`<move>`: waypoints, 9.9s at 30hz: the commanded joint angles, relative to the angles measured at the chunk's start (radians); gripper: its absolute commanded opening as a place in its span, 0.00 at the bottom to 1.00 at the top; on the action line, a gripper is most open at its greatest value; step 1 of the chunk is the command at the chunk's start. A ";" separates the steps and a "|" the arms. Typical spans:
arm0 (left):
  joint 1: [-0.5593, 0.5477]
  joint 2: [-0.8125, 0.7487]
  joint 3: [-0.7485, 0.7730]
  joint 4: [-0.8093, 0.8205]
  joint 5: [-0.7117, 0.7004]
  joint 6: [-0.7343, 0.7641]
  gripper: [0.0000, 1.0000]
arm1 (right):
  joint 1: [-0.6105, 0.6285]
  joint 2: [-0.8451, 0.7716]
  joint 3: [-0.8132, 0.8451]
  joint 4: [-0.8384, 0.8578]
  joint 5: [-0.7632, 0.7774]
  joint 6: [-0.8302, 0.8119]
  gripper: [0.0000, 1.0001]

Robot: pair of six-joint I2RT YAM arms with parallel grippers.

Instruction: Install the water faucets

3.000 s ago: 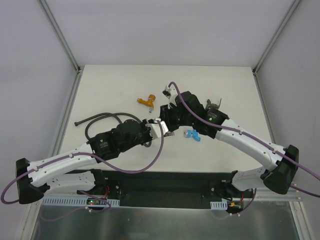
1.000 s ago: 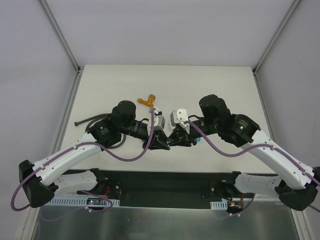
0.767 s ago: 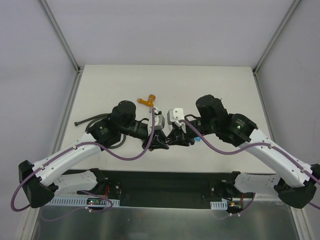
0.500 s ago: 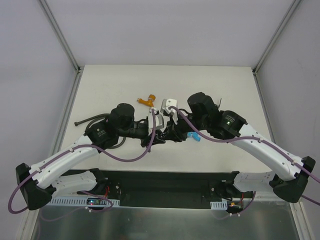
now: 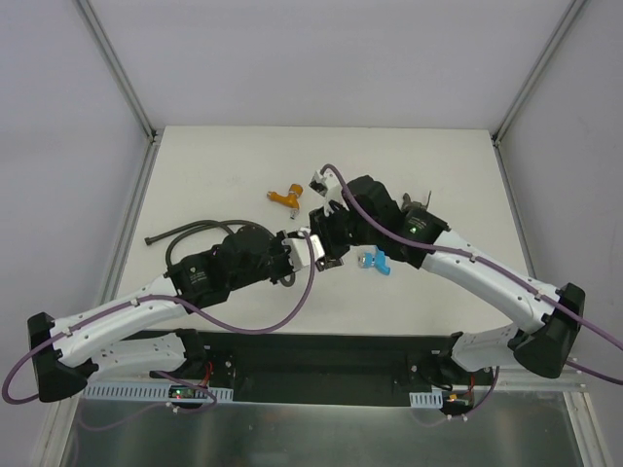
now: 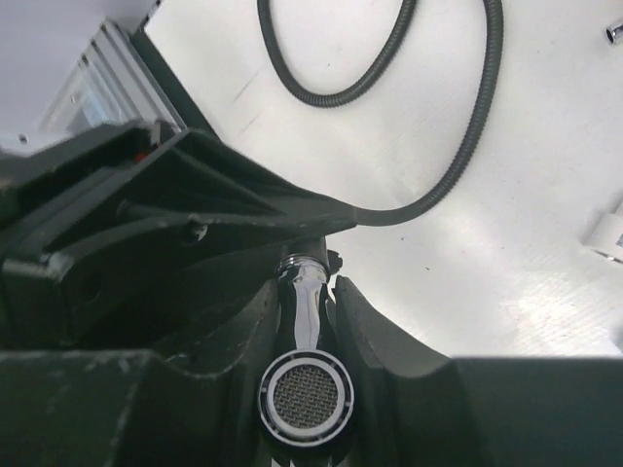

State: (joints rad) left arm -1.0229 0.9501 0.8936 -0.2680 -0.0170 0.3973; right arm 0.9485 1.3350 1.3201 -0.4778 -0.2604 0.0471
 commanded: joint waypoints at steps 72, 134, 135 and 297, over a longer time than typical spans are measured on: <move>0.129 0.021 0.079 0.185 0.729 -0.170 0.22 | -0.008 -0.181 0.062 -0.110 -0.485 -0.674 0.02; -0.016 -0.188 -0.093 0.383 -0.022 -0.009 0.69 | -0.066 -0.244 -0.237 0.395 0.270 0.074 0.02; -0.003 -0.188 -0.088 0.377 0.003 -0.014 0.70 | -0.065 -0.256 -0.240 0.393 0.236 0.051 0.02; 0.578 -0.431 -0.176 0.618 -0.667 -0.158 0.99 | -0.502 -0.408 -0.153 -0.050 1.027 -0.084 0.96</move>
State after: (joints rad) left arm -0.4503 0.5884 0.7353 0.2398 -0.6254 0.1970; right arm 0.4477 1.1400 1.1908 -0.4011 0.4397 0.0433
